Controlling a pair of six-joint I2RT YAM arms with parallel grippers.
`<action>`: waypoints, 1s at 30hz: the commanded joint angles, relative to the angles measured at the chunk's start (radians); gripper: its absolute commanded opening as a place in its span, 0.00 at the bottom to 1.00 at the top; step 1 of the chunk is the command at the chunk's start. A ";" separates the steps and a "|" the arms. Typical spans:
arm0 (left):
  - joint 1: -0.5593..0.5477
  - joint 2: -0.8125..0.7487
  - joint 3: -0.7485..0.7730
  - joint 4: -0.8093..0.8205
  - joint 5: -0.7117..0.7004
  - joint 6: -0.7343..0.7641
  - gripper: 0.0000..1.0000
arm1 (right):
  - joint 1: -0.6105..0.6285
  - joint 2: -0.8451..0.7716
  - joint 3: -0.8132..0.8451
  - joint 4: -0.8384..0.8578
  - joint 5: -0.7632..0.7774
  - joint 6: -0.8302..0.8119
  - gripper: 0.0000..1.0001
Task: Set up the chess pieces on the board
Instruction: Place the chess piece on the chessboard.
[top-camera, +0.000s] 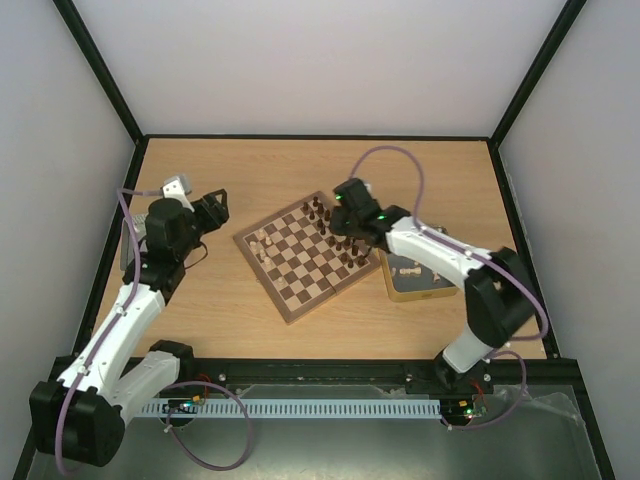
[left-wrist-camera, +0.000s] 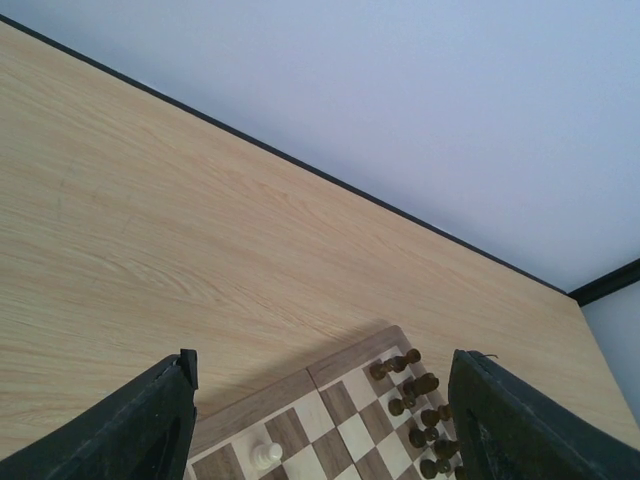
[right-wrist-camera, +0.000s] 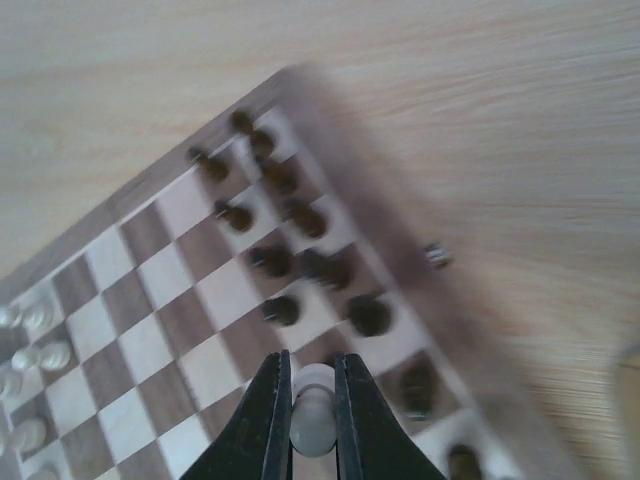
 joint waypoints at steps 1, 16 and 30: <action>-0.003 -0.035 -0.002 -0.046 -0.056 0.003 0.71 | 0.116 0.121 0.096 -0.017 0.007 -0.015 0.03; 0.000 -0.040 -0.025 -0.049 -0.045 0.014 0.71 | 0.287 0.446 0.355 0.049 -0.089 -0.008 0.05; 0.001 -0.063 -0.046 -0.044 -0.047 0.022 0.72 | 0.294 0.540 0.424 0.020 -0.107 -0.008 0.07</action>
